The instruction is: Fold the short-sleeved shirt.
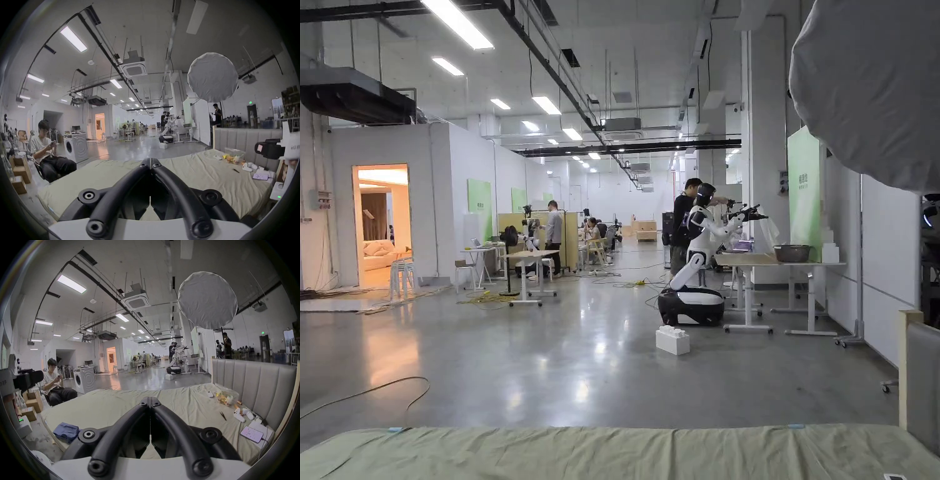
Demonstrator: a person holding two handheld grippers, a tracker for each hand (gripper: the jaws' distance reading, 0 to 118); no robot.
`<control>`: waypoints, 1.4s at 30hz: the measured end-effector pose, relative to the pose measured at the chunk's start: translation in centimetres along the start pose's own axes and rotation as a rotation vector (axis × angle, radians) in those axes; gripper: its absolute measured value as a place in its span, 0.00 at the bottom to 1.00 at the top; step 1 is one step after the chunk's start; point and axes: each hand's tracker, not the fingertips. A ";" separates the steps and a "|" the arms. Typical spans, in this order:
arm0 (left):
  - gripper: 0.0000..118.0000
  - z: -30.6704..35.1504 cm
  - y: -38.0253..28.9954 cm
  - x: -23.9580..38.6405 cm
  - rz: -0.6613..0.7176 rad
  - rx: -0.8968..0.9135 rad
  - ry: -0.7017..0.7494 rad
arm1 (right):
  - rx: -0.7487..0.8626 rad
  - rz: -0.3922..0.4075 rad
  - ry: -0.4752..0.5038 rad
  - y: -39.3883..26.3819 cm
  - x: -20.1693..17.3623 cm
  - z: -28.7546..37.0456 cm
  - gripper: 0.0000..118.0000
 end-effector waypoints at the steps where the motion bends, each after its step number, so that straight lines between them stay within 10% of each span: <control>1: 0.00 -0.1 -0.1 0.0 0.002 0.000 -0.003 | 0.000 0.000 -0.002 0.0 -0.1 -0.1 0.00; 15: 0.05 -0.8 -0.5 -0.7 0.025 -0.030 0.002 | 0.024 0.047 0.009 1.3 -1.2 0.1 0.02; 17: 0.14 -0.9 -0.5 -0.8 0.034 -0.038 -0.004 | 0.016 0.030 0.019 1.5 -1.1 0.0 0.18; 19: 0.38 -1.0 -0.6 -0.8 0.034 -0.043 -0.005 | 0.002 0.025 0.024 1.5 -1.2 -0.2 0.55; 21: 0.68 -1.0 -0.6 -0.8 0.032 -0.043 0.001 | 0.007 0.042 0.021 1.4 -1.5 -0.2 0.76; 24: 0.88 -1.0 -0.6 -0.9 0.035 -0.031 0.005 | 0.018 0.074 0.004 1.5 -1.9 -0.3 0.98; 42: 1.00 -0.5 -0.1 -1.0 0.082 0.011 -0.002 | 0.037 0.062 0.011 1.3 -1.6 -0.1 1.00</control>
